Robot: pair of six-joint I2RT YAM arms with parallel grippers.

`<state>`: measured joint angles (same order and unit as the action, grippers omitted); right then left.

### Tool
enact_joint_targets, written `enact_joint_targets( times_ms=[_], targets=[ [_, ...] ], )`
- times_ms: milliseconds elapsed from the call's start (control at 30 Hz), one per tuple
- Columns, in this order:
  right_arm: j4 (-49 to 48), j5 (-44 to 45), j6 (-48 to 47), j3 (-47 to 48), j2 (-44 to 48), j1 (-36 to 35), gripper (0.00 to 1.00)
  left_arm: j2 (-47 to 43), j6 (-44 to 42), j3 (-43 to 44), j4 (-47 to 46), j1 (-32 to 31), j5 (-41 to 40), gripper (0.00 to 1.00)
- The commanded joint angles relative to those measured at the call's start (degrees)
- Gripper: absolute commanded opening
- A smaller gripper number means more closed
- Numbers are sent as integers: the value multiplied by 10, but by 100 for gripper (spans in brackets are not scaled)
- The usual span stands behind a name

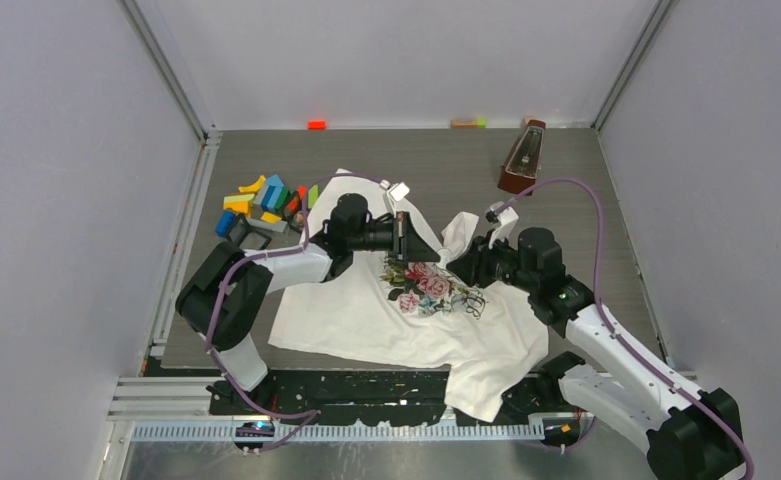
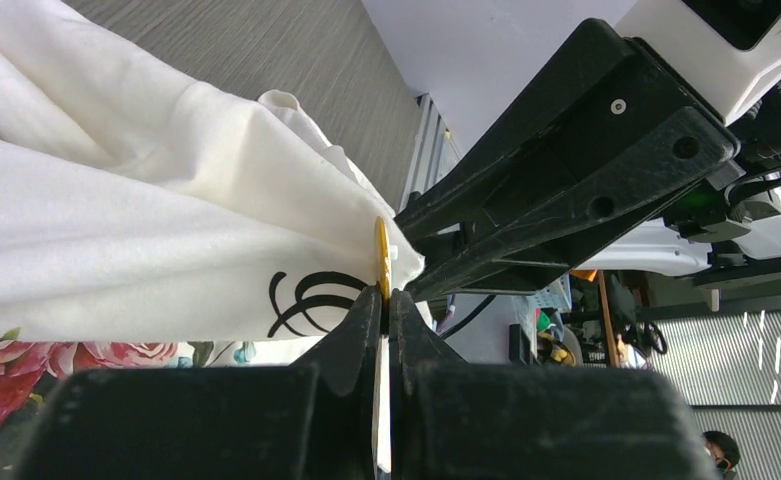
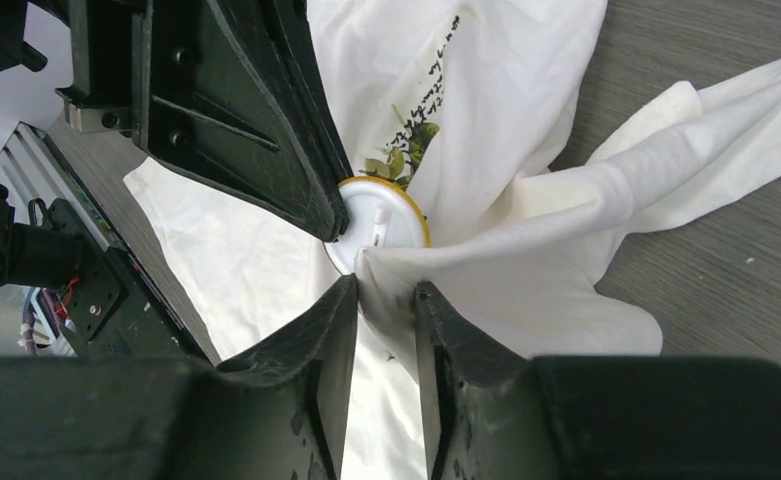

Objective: Pin the brooch onto the clothing

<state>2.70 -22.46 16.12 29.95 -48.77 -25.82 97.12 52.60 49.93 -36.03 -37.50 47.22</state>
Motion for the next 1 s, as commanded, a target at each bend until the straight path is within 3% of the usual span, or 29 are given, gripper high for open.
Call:
enact_joint_targets(
  times_ms=[0, 133, 267, 567, 967],
  targets=[
    [-4, 20, -17, 18, 0, -13, 26, -27, 5, 9, -14, -1, 14, 0],
    [1, 24, -17, 21, -2, -15, 10, -29, 0, 8, -9, -1, 9, 0],
    [6, 22, -19, 27, -14, -19, 1, -33, -3, 7, -8, -3, -2, 0],
    [51, 27, -18, 60, -57, -25, 1, -35, -22, 1, -22, -21, -23, 0],
    [104, 3, 12, 114, -149, -25, 1, -37, -45, -20, -84, -37, 8, 0]
  ],
)
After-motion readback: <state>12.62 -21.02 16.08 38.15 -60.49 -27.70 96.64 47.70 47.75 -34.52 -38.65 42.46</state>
